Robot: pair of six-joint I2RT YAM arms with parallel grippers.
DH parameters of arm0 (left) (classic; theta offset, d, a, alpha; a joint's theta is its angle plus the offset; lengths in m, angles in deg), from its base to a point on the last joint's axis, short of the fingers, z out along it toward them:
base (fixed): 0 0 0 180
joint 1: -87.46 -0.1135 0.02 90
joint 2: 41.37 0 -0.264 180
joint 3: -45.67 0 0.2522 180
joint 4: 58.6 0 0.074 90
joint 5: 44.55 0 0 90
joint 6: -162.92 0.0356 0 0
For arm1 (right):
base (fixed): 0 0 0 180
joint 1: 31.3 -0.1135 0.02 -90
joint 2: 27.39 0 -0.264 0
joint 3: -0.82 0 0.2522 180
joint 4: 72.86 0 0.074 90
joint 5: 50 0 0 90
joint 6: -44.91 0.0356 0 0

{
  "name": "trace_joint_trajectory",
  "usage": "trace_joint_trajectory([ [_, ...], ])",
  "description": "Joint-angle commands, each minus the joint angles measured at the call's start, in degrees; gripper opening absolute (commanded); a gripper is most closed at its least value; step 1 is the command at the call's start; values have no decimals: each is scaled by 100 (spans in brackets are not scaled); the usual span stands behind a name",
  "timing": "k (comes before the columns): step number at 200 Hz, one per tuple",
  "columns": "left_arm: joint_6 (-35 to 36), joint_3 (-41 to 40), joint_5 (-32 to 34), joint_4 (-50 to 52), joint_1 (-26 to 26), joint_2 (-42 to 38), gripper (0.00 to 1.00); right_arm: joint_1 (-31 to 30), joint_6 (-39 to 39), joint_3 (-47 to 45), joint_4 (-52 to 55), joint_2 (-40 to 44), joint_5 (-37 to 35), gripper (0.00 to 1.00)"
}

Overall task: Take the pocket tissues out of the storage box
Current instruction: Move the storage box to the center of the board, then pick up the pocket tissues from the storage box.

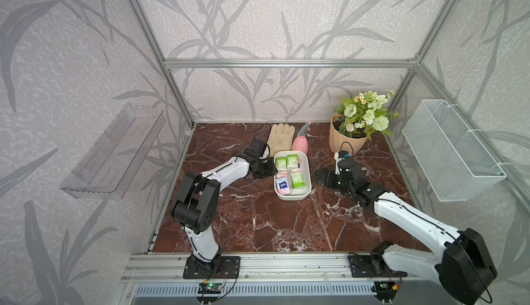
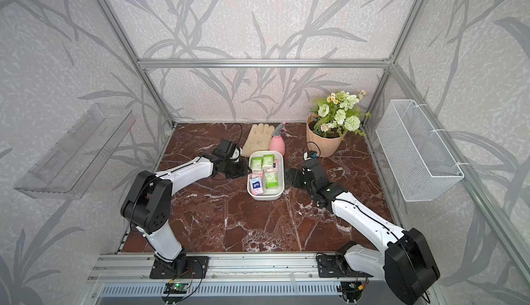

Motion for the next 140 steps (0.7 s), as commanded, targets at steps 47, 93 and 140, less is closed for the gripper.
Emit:
trace_joint_trajectory([
  [47, 164, 222, 1105, 1202, 204, -1119, 73, -32, 9, 280, 662, 254, -503, 99],
  [93, -27, 713, 2197, 2242, 979, -1146, 86, -31, 148, 226, 995, 464, -799, 99],
  [140, -436, 1334, 3151, 2856, 1725, -737, 92, -31, 264, 124, 1220, 788, -982, 99],
])
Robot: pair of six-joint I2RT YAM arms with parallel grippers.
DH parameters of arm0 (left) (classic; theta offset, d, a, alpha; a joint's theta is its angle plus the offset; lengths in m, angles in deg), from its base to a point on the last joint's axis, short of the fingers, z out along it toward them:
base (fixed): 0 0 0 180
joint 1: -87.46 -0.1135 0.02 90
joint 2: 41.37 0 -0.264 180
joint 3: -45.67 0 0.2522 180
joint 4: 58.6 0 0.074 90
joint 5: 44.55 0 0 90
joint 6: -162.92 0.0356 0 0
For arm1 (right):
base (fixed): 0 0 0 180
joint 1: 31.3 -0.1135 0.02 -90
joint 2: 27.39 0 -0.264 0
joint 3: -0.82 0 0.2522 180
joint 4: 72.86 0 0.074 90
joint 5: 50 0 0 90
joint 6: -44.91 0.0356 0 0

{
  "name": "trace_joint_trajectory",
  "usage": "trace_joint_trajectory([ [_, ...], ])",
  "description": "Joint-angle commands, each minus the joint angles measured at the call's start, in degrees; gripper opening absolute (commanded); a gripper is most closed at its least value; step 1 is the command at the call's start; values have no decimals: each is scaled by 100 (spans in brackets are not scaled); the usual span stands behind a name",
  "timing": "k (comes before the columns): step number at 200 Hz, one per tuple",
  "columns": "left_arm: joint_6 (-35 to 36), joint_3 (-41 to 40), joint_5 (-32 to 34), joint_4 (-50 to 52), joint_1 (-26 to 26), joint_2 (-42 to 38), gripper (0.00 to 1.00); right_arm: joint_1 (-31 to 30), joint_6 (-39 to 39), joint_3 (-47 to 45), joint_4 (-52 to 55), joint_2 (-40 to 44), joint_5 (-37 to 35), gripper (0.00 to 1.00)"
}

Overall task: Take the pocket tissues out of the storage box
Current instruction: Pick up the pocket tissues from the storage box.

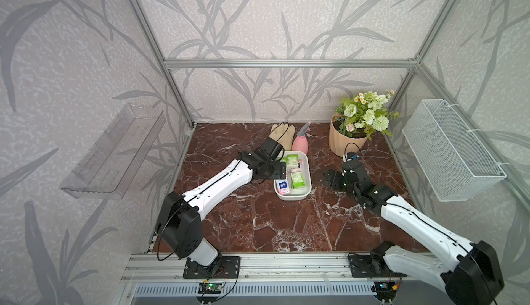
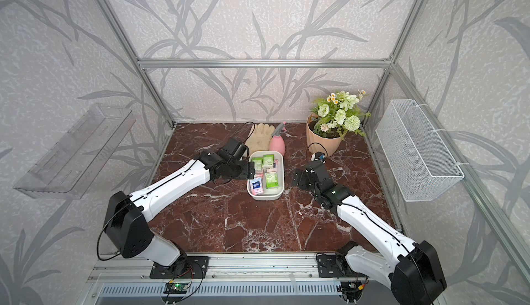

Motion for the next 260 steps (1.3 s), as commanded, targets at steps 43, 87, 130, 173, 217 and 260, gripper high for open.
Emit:
trace_joint_trajectory([
  [43, -883, 668, 909, 753, 561, 674, 92, -33, 229, -91, 470, 516, -357, 99],
  [87, -1379, 1094, 636, 851, 750, 1292, 86, -31, 298, -124, 707, 699, -465, 99],
  [130, -1511, 1132, 526, 800, 751, 1654, 76, -33, 328, -152, 863, 864, -574, 99],
  [173, -1522, 1148, 408, 730, 716, 1875, 71, -35, 515, -255, 907, 1016, -635, 99],
  [217, -1496, 1145, 343, 675, 643, 2056, 65, -33, 530, -267, 971, 1082, -668, 99],
  [260, -1518, 1161, 424, 745, 623, 2160, 66, -33, 524, -293, 953, 1096, -709, 99],
])
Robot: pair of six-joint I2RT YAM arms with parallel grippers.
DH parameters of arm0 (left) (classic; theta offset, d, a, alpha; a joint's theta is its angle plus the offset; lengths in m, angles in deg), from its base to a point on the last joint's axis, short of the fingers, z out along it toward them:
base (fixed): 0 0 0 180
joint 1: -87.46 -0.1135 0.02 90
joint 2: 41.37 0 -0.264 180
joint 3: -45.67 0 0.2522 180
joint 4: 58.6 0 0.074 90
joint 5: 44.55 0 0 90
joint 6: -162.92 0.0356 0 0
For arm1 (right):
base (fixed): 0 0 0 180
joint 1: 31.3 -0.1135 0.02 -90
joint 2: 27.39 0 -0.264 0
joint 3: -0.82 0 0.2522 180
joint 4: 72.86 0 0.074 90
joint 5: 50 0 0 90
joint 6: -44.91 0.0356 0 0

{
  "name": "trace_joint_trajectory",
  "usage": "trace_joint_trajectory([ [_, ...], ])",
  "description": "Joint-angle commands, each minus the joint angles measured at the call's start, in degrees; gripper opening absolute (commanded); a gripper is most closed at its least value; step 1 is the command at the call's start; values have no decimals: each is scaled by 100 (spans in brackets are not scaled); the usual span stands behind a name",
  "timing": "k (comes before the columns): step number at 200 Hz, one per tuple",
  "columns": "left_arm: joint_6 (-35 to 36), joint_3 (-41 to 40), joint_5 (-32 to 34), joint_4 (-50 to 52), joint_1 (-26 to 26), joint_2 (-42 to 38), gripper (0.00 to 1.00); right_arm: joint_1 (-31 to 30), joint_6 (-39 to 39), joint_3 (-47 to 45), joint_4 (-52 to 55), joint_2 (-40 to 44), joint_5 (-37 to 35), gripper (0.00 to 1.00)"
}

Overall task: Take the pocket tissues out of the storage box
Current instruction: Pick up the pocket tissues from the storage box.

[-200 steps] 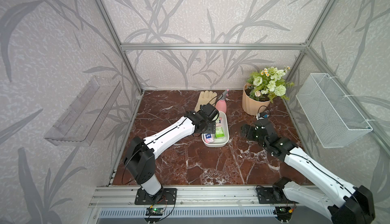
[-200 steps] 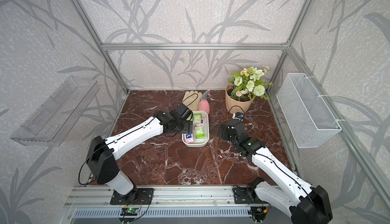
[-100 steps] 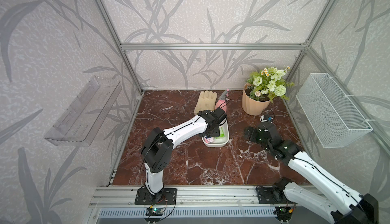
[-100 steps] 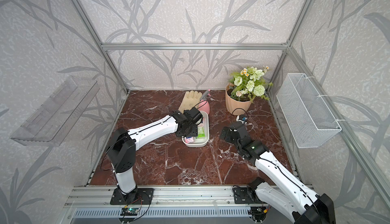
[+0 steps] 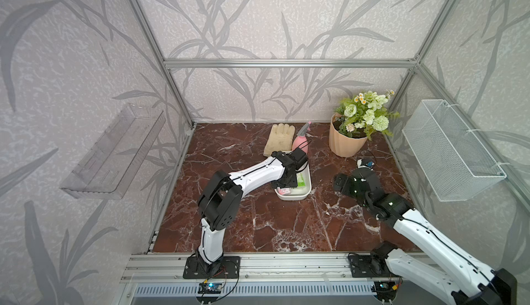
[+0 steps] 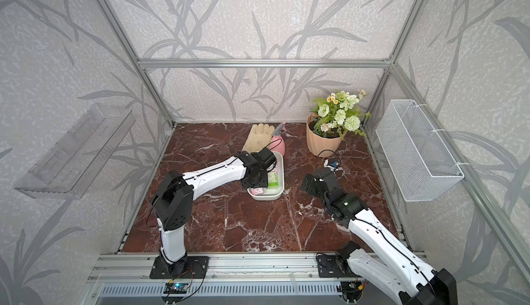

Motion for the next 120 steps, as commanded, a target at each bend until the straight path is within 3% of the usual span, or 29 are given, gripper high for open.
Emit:
trace_joint_trajectory([
  [1, -31, 145, 43, 109, -40, 105, 66, -33, 32, -87, 75, 75, -154, 99],
  [120, 179, 465, -374, 87, -97, 619, 68, -30, 21, -100, -61, -74, -126, 99],
])
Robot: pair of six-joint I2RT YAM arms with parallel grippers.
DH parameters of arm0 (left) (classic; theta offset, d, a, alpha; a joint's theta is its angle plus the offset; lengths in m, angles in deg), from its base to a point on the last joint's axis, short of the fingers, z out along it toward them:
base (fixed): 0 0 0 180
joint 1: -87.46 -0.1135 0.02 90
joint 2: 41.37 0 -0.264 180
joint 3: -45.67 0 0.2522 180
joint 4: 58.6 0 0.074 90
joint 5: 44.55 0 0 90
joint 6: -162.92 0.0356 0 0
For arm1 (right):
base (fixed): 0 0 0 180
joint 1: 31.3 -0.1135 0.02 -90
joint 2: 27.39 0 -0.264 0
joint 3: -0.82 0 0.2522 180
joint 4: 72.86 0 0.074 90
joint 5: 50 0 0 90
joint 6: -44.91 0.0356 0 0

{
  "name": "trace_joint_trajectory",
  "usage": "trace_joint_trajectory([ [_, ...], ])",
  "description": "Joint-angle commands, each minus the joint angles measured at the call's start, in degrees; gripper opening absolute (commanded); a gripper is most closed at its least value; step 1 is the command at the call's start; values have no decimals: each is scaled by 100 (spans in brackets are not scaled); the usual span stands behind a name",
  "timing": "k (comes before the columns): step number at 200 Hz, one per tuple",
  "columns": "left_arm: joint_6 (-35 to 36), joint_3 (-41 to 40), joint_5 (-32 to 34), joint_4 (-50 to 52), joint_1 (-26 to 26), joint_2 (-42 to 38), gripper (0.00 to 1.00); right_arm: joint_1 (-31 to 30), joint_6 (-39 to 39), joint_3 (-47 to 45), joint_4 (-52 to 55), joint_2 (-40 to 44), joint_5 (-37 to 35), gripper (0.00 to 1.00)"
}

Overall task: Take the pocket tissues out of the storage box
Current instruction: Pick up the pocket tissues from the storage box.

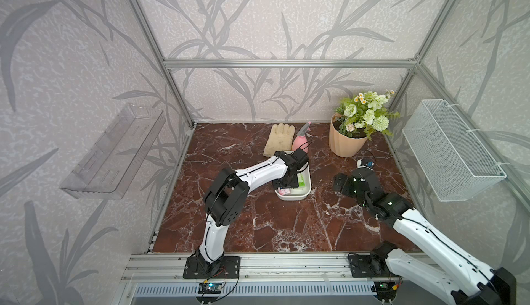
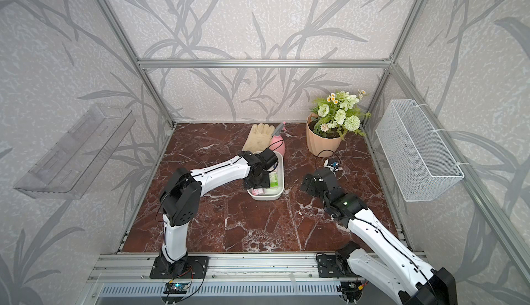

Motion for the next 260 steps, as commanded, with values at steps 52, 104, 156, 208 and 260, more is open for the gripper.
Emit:
trace_joint_trajectory([
  [52, 296, 459, -187, 197, -30, 424, 67, -24, 20, -93, -111, -46, -110, 99],
  [104, 421, 479, 88, 381, -33, 338, 79, -24, 47, -127, -140, -83, -102, 99],
  [156, 525, 433, -265, 254, -73, 386, 70, -24, 86, -145, -212, -127, -79, 99],
  [208, 714, 596, -322, 338, -73, 308, 53, -24, 124, -136, -202, -138, -68, 99],
  [260, 1131, 989, -120, 995, -100, -151, 51, -24, 123, -119, -163, -144, -82, 99],
])
